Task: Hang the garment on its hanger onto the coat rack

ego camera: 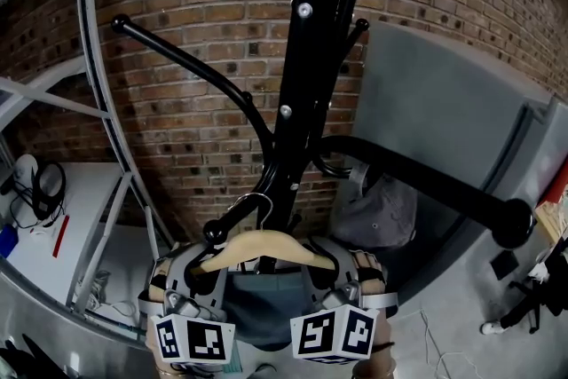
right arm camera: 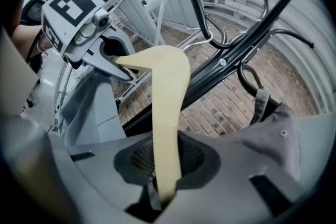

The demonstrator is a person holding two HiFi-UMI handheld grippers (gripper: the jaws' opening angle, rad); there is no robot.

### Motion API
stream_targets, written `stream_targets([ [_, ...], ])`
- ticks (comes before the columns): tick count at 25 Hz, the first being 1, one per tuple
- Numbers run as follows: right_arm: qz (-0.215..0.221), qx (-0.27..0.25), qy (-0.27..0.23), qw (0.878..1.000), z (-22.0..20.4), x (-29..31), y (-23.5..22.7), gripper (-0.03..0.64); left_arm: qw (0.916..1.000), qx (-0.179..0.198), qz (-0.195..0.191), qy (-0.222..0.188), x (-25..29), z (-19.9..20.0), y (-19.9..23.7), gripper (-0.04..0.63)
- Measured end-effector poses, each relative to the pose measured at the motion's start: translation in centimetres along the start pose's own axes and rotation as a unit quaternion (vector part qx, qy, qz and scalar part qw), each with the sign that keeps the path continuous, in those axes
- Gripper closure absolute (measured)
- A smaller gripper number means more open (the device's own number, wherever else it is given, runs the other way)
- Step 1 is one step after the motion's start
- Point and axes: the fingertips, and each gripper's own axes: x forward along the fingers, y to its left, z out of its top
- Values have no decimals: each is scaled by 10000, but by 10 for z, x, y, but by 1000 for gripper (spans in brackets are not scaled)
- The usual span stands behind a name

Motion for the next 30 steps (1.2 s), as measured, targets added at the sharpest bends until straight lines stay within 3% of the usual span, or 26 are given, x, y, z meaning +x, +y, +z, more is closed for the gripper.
stream_targets([
  [7, 58, 82, -212, 9997, 11, -7, 0, 495, 9999, 121, 81, -62, -8, 5, 5, 482],
  [15, 74, 76, -295, 9995, 10, -23, 2, 487, 9990, 279, 345, -25, -20, 9, 5, 479],
  [30, 281, 452, -654, 9964, 10, -85, 14, 483, 9981, 185, 586, -104, -74, 35, -16, 472],
])
